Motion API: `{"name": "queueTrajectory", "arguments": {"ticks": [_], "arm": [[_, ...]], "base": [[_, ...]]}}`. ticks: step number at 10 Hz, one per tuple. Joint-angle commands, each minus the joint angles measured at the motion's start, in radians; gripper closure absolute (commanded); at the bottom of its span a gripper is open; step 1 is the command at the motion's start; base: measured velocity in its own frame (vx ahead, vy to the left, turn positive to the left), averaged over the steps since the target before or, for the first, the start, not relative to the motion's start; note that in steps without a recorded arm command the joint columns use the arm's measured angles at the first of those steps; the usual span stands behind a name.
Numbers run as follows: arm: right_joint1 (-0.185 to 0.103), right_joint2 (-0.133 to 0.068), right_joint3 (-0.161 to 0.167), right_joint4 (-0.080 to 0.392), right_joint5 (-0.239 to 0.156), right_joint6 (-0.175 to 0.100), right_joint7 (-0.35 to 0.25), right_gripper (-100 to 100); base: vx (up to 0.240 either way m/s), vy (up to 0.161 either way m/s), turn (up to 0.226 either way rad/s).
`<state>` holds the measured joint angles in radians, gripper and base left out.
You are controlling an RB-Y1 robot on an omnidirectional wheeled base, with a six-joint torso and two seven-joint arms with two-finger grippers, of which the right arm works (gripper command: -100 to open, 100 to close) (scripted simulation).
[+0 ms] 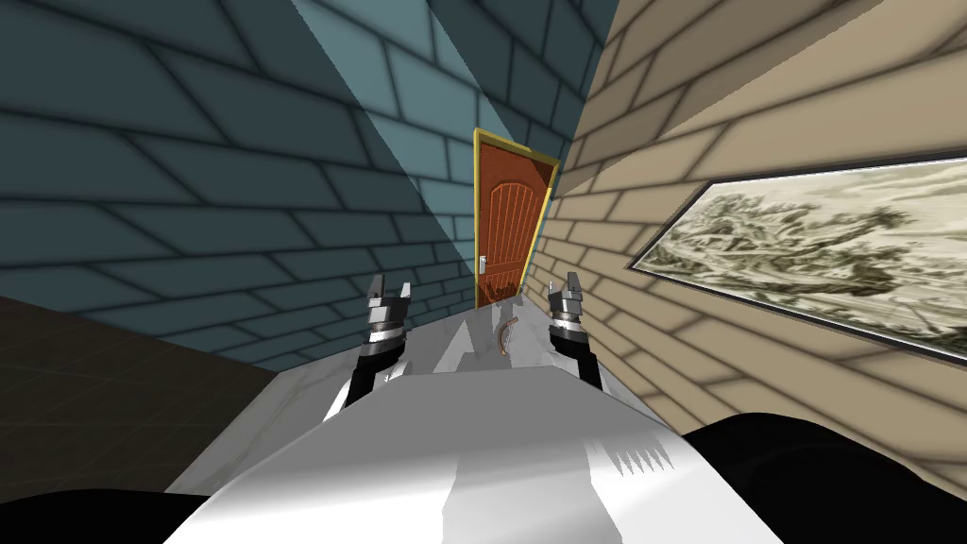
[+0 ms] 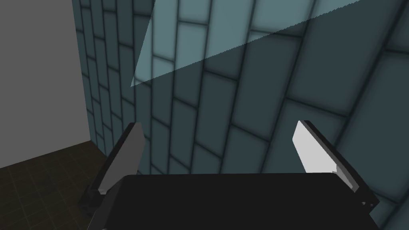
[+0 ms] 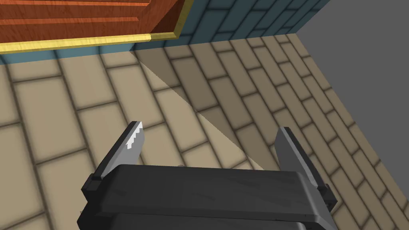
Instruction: Pull the door open
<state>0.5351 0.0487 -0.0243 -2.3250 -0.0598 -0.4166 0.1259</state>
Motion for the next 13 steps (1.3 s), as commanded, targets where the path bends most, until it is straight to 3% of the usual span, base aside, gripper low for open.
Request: {"name": "queueTrajectory", "arguments": {"ticks": [1, 7, 13], "arm": [[-0.019, -0.018, 0.018, 0.028, -0.022, -0.005, -0.033, -100], [-0.088, -0.082, 0.087, 0.132, -0.105, -0.023, -0.158, -100], [-0.18, -0.162, 0.179, 0.271, -0.214, -0.047, -0.323, -100]], "base": [[0.053, 0.024, 0.007], [0.076, 0.004, 0.025], [0.09, 0.007, 0.028]]}}
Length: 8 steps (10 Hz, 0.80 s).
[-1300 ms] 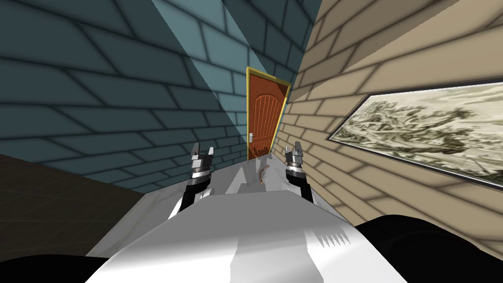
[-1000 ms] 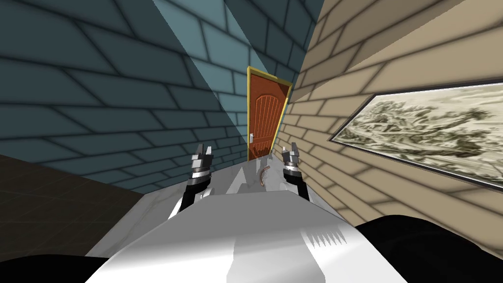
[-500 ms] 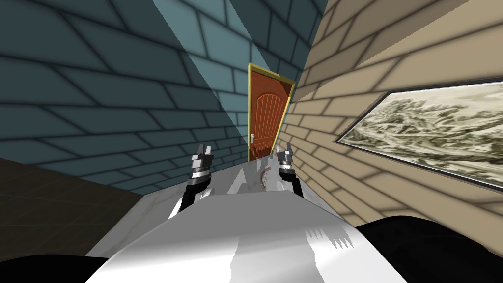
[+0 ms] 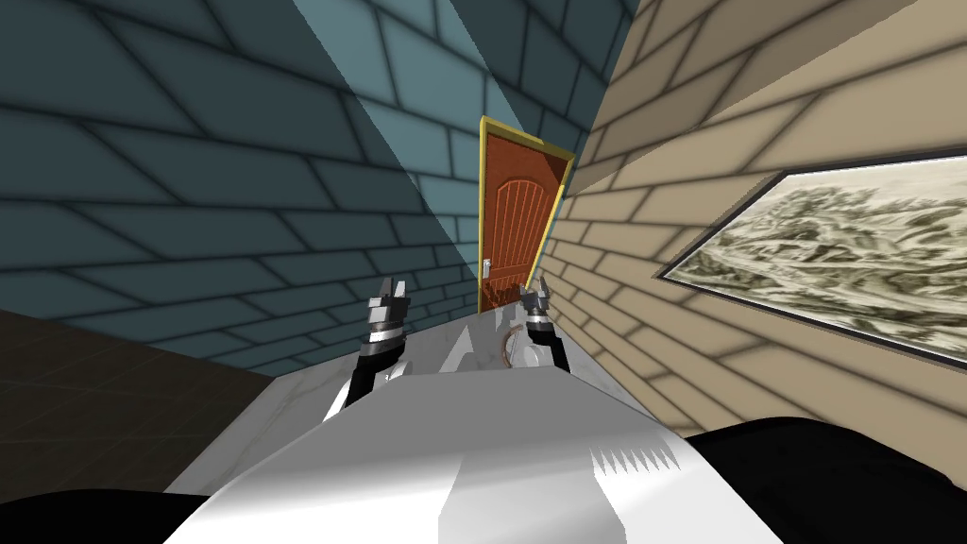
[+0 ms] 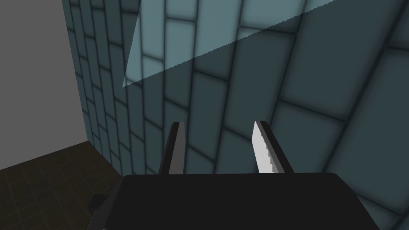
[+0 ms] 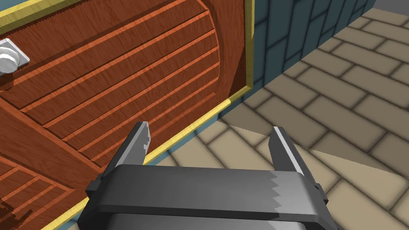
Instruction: Pull the door open
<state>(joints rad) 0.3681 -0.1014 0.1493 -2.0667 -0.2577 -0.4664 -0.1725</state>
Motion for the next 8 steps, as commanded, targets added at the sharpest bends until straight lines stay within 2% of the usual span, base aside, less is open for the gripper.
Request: {"name": "queueTrajectory", "arguments": {"ticks": [1, 2, 5, 6, 8], "arm": [[-0.03, -0.027, 0.022, 0.038, -0.036, -0.002, -0.05, -100], [-0.03, -0.027, 0.022, 0.038, -0.036, -0.002, -0.055, -100], [-0.085, -0.073, 0.077, 0.121, -0.101, -0.016, -0.146, -100], [-0.085, -0.073, 0.077, 0.121, -0.101, -0.016, -0.154, -100], [-0.123, -0.106, 0.115, 0.178, -0.147, -0.026, -0.219, -100]], "base": [[0.094, 0.012, 0.03], [0.057, 0.001, 0.01], [0.067, -0.001, 0.03], [0.064, 0.001, 0.013], [0.077, 0.006, 0.027]]}}
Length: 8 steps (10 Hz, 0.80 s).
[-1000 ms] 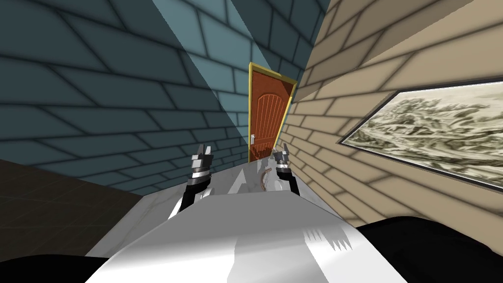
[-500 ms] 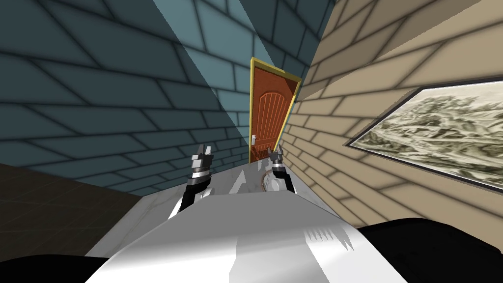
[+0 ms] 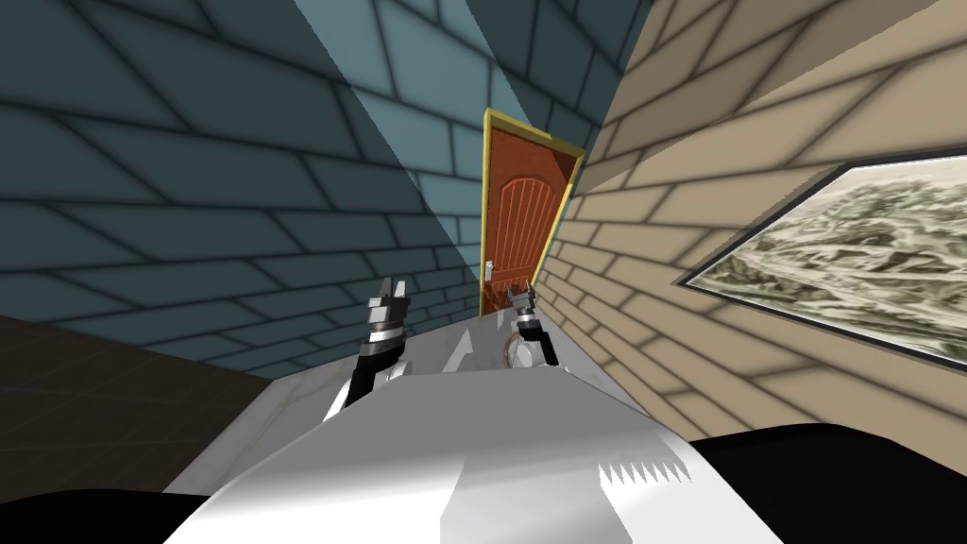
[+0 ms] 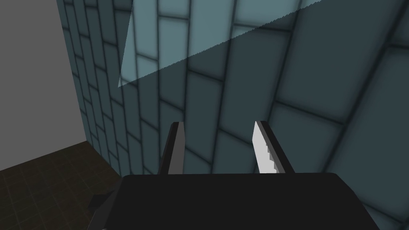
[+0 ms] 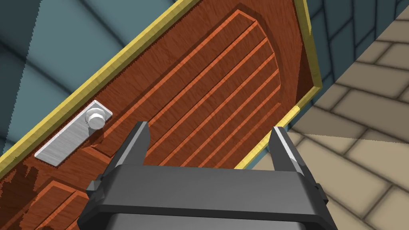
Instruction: Pull the door open
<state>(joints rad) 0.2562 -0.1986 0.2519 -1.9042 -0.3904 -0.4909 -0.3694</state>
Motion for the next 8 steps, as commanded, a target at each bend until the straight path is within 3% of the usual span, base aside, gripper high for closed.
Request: {"name": "queueTrajectory", "arguments": {"ticks": [1, 2, 5, 6, 8], "arm": [[-0.031, -0.025, 0.032, 0.045, -0.038, -0.007, -0.05, -100], [-0.031, -0.025, 0.032, 0.045, -0.038, -0.007, -0.061, -100], [-0.091, -0.075, 0.092, 0.136, -0.109, -0.022, -0.16, -100], [-0.091, -0.075, 0.092, 0.136, -0.109, -0.022, -0.169, -100], [-0.132, -0.109, 0.132, 0.193, -0.158, -0.033, -0.231, -100]], "base": [[0.097, 0.008, 0.037], [0.067, 0.012, 0.013], [0.073, 0.004, 0.032], [0.059, 0.003, 0.014], [0.073, -0.001, 0.028]]}}
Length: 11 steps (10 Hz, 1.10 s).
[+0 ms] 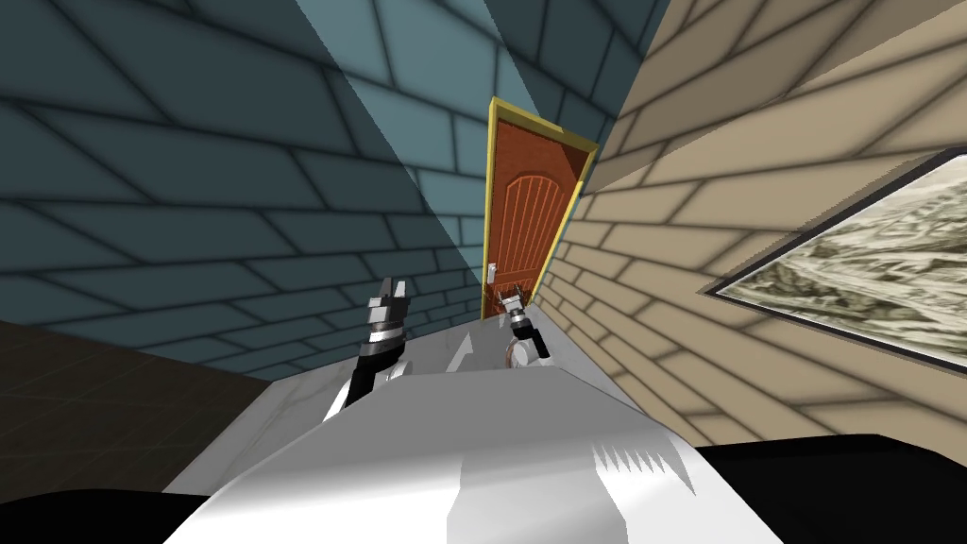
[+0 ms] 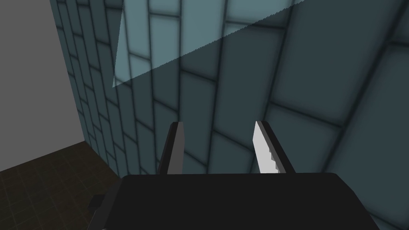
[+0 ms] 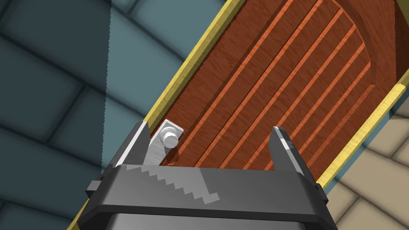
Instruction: Pull the door open
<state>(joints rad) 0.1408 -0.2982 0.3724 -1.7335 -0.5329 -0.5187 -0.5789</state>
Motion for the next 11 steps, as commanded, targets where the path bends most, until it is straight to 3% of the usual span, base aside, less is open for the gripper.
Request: {"name": "queueTrajectory", "arguments": {"ticks": [1, 3, 4, 6, 7, 9, 10, 11], "arm": [[-0.017, -0.01, 0.012, 0.027, -0.015, -0.005, -0.034, -100], [-0.058, -0.043, 0.053, 0.089, -0.064, -0.016, -0.098, -100], [-0.058, -0.043, 0.053, 0.089, -0.064, -0.016, -0.107, -100], [-0.099, -0.077, 0.093, 0.151, -0.113, -0.027, -0.174, -100], [-0.099, -0.077, 0.093, 0.151, -0.113, -0.027, -0.181, -100], [-0.14, -0.11, 0.134, 0.211, -0.161, -0.037, -0.245, -100], [-0.14, -0.11, 0.134, 0.211, -0.161, -0.037, -0.254, -100], [-0.16, -0.127, 0.153, 0.241, -0.184, -0.043, -0.29, -100]], "base": [[0.058, 0.004, 0.017], [0.072, 0.001, 0.031], [0.065, -0.002, 0.016], [0.072, 0.007, 0.03], [0.062, 0.0, 0.016], [0.07, 0.001, 0.03], [0.063, -0.004, 0.015], [0.055, -0.01, 0.02]]}}
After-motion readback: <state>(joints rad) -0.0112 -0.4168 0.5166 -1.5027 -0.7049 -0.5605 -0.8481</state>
